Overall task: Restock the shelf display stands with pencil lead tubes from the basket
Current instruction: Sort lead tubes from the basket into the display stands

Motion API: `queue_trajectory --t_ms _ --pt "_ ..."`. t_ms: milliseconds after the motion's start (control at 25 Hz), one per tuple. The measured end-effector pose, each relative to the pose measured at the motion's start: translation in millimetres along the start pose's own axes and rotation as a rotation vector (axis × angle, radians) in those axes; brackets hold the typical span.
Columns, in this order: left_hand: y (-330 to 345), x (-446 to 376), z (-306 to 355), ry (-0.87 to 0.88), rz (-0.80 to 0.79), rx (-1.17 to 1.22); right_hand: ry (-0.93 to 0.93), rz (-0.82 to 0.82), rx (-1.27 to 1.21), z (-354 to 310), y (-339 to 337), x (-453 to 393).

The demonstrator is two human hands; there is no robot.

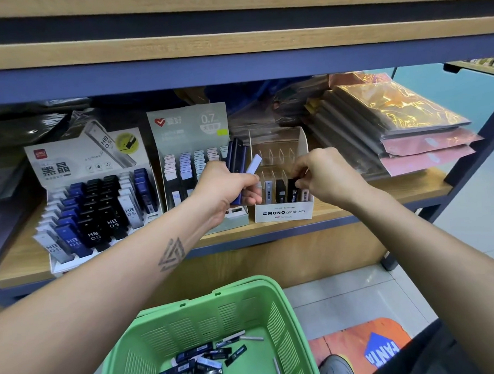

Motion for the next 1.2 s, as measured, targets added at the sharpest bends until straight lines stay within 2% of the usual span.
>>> queue_trajectory --t_ms 320,680,800,840,880,1000,1120,1200 --pt "-1 0 0 -0.001 -0.011 -0.006 -0.025 -0.003 0.216 -7 2 0" --pt "5 -1 -7 -0.04 -0.081 0.03 -0.045 0.006 0.273 -8 11 2" --pt "4 -1 -10 -0.08 -0.136 0.057 -0.049 -0.04 0.27 -10 3 -1" --pt "5 0 -10 -0.089 -0.16 0.061 -0.054 -0.035 0.233 -11 -2 -3" --pt "5 1 -10 -0.09 -0.183 0.059 -0.038 -0.004 0.09 -12 -8 -6" --pt "8 4 -9 -0.066 -0.222 0.019 0.095 0.055 -0.645 -24 -10 -9" --pt "8 7 -6 -0.043 -0.238 0.001 0.112 -0.003 -0.809 -32 0 -11" --pt "6 8 -3 -0.046 -0.238 0.038 0.129 0.022 -0.861 -29 -1 -13"
Point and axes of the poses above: each hand's wrist, its own x-axis away from the middle knuckle, its own y-axis out of the palm, z = x × y, the point moved 4 cm from there along -x, towards the middle knuckle, and after that the axes turned 10 degrees about -y, right-handed, at the moved point
